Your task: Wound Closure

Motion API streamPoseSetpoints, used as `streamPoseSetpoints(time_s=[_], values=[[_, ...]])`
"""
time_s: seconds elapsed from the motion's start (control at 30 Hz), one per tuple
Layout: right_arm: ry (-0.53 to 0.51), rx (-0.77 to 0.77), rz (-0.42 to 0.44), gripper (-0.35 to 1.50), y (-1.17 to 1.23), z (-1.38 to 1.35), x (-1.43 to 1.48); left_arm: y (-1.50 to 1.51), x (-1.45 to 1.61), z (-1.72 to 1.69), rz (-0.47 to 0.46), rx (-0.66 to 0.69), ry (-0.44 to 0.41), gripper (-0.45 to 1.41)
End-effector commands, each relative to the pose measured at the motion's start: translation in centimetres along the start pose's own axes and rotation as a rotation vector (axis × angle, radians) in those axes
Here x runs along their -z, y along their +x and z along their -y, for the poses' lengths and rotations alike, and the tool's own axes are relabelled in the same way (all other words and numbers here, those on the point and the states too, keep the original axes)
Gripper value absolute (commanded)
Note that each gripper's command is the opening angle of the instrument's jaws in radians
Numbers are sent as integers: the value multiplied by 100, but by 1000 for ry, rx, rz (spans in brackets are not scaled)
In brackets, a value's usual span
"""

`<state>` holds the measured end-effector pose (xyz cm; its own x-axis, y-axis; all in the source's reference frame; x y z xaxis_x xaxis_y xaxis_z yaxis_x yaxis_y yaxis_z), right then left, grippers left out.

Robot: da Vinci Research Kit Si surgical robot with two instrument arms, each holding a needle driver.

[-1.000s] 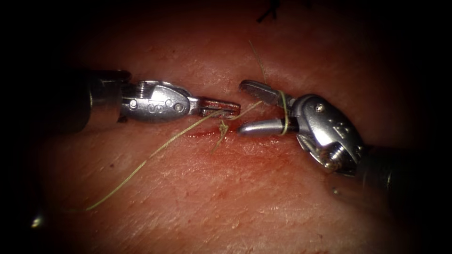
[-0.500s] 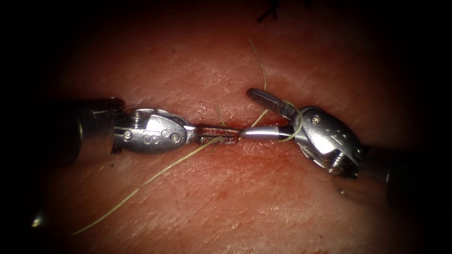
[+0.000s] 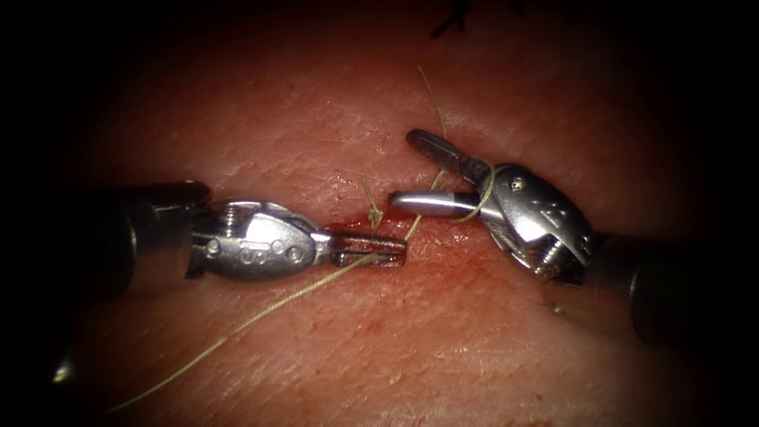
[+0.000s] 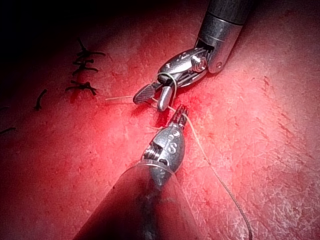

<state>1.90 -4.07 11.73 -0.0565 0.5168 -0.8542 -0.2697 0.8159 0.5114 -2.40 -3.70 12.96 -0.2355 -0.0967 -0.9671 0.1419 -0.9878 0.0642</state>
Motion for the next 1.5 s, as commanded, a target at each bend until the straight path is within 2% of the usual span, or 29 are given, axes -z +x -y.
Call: streamPoseSetpoints(time_s=[0.03, 0.4, 0.47, 0.63, 0.83, 1.1, 1.3, 1.5], values=[[5, 2, 7, 76, -4, -4, -7, -6, -5, 3, 2, 0, 3, -45], [-33, 27, 101, 76, -17, 4, -33, 11, -26, 3, 5, 9, 3, -45], [-44, 35, 146, 76, -18, 2, -35, 18, -23, 4, 2, 13, 1, -45], [-45, 42, 172, 76, -20, 5, -34, 29, -15, 6, -5, 27, -5, -45], [13, 70, 190, 76, -22, 19, -36, 41, -5, 19, 9, 25, -12, -45], [90, 113, 250, 76, -28, 38, -38, 57, 2, 55, 0, 14, -10, -45], [142, 124, 247, 76, -29, 49, -37, 45, 7, 75, 10, 15, -3, -45], [167, 135, 242, 76, -30, 60, -37, 16, 7, 87, 30, 5, 1, -45]])
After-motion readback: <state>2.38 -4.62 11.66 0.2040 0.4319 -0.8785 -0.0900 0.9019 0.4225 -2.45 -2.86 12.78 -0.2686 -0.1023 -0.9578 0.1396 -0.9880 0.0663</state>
